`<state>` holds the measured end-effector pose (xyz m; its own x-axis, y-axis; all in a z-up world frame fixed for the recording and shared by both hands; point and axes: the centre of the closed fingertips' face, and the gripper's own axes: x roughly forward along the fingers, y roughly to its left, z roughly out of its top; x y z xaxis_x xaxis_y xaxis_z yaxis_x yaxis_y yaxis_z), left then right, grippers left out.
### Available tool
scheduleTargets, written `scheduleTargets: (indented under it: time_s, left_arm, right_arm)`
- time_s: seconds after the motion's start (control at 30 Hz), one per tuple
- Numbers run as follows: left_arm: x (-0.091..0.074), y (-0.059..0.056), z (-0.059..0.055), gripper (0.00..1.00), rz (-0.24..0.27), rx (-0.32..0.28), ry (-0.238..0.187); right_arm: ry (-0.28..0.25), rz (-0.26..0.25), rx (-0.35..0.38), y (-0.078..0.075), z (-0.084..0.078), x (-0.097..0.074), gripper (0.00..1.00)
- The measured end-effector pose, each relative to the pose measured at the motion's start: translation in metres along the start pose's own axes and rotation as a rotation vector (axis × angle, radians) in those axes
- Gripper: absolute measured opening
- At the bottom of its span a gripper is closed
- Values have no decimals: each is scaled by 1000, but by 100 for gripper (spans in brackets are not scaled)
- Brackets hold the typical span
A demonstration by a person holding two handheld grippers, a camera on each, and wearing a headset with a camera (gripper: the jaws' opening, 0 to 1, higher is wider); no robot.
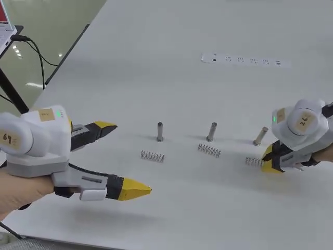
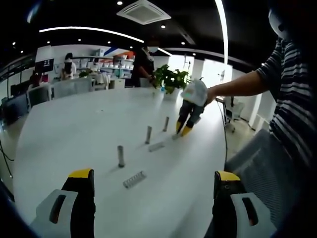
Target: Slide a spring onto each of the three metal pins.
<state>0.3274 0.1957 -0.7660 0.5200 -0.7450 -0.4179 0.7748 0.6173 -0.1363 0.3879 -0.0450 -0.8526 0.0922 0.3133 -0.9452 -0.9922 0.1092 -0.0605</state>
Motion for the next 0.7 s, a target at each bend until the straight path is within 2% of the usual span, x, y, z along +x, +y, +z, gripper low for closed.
scheduleTargets:
  time_s: [0.33,0.7]
  left_arm:
    - [10,-9,4,98,-37,10,5]
    - [33,-25,13,95,-107,33,-2]
  right_arm:
    - [-62,-10,-29,13,18,-15,8]
    - [-162,0,-94,33,58,-35,8]
